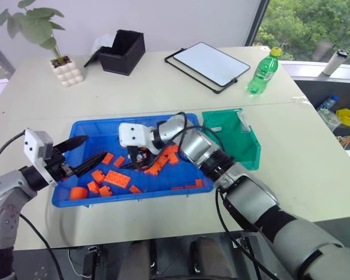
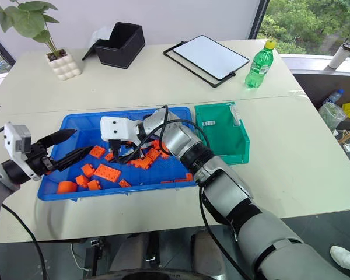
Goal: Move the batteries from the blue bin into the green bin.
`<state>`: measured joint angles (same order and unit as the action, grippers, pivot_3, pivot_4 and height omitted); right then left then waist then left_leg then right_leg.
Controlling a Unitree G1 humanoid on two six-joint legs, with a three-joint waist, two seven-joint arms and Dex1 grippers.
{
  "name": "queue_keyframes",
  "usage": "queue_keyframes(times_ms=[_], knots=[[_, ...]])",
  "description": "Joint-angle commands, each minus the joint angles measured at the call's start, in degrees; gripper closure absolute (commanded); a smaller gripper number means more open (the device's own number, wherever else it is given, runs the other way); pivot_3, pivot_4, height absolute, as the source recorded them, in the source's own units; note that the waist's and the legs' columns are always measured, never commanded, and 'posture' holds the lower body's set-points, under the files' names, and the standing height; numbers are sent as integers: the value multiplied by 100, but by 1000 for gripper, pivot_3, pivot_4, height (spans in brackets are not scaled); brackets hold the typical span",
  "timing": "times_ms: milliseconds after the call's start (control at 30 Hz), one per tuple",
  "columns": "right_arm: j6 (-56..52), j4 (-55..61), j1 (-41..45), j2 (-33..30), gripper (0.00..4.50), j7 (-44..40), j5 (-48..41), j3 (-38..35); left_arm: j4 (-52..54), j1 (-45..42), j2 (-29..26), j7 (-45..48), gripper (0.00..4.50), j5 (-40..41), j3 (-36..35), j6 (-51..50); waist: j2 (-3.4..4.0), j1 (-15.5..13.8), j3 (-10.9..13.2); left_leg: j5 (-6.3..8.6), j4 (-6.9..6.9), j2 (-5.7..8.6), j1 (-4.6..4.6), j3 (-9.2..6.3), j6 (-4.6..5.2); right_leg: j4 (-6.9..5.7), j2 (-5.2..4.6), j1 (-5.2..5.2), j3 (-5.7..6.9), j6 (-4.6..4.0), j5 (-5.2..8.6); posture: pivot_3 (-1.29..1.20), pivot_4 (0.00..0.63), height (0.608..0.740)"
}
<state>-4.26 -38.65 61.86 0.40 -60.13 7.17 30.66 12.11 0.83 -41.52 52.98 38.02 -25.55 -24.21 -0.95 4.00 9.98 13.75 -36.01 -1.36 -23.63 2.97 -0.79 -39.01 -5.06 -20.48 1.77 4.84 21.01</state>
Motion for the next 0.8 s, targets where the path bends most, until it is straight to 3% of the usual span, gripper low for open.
queue_keyframes(times_ms=[33,733,800], knots=[[323,-152,63,111,30,-23,147,60,199,23,8,-48,0,57,-146,110,0,0,0,0,0,0,0,0,0,0,0,0,0,0,0,0,150,740],[1093,-1513,341,70,30,-58,766,38,316,3,75,-235,0,80,-112,101,0,-1,0,-1,-2,0,1,0,-2,-1,0,3,0,0,0,0,150,740],[1029,-1534,338,94,524,-135,748,31,315,-14,75,-247,0,75,-109,105,0,-1,0,-1,-3,0,1,-1,-2,-1,0,3,0,0,0,0,150,740]])
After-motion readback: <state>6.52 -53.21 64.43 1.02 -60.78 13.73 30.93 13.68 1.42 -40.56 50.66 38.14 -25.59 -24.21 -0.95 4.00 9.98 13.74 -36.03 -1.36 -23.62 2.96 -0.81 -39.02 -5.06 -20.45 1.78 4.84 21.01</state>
